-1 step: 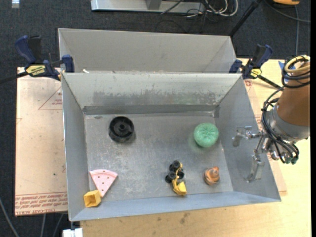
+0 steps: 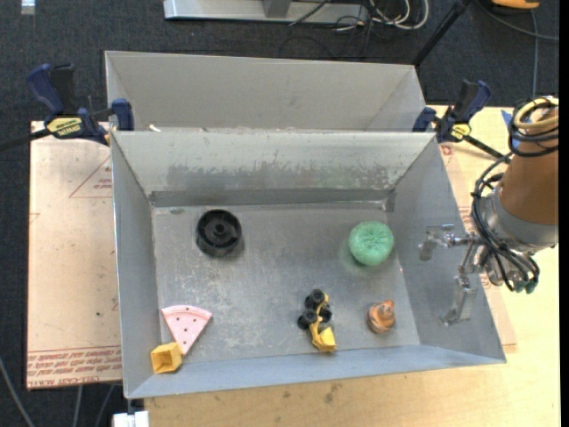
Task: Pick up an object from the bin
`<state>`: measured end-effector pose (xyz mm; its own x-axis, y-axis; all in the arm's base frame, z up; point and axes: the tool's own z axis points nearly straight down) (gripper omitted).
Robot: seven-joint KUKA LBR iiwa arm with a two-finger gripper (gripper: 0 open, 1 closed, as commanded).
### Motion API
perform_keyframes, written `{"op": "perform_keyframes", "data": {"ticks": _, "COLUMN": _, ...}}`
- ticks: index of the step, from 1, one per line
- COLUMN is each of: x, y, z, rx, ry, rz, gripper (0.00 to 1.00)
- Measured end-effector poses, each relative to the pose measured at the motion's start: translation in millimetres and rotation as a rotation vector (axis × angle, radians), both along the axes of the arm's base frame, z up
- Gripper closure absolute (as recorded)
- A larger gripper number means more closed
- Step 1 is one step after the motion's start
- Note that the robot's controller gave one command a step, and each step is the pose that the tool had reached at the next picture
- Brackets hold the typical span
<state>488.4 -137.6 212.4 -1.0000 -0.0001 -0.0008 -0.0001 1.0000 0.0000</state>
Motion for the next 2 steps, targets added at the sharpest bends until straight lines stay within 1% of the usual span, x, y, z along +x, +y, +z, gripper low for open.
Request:
{"op": "perform_keyframes", "data": {"ticks": 1, "x": -0.9, "y": 6.3, "z": -16.3, "rx": -0.002, "ry": -0.009, "rz": -0.050, "gripper": 0.00}}
{"op": "perform_keyframes", "data": {"ticks": 2, "x": -1.7, "y": 11.2, "z": -29.3, "rx": -0.001, "ry": -0.006, "rz": -0.080, "gripper": 0.00}}
